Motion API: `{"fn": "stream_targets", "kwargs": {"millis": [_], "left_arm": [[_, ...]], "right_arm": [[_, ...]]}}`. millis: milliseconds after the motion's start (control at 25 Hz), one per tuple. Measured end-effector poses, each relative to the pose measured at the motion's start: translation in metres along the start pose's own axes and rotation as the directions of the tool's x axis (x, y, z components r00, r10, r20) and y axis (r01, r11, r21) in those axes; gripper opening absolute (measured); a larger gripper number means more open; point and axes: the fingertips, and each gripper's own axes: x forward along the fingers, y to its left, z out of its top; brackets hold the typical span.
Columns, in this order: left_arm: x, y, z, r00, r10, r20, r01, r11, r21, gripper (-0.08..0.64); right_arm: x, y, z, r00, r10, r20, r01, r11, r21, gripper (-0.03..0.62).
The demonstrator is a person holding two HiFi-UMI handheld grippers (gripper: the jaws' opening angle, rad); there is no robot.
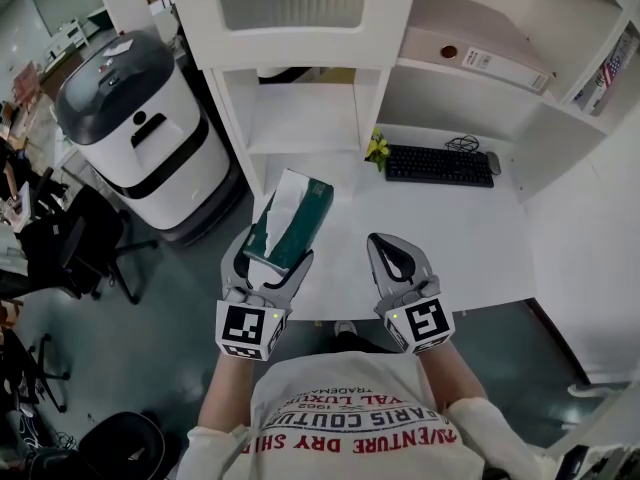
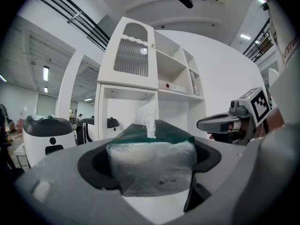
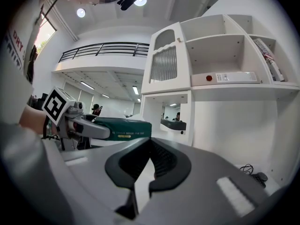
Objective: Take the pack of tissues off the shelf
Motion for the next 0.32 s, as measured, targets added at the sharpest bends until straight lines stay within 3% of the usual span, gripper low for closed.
{"fn": "stream_targets", "kwargs": {"millis": [320], "left_arm": [[0.0000, -0.0005, 0.0067, 1.000, 0.007, 0.009, -0.007, 1.000, 0.005, 0.431]], "right_arm": [[0.0025, 0.0011, 0.0060, 1.000, 0.010, 0.015, -0.010, 1.000, -0.010, 0.002]]}}
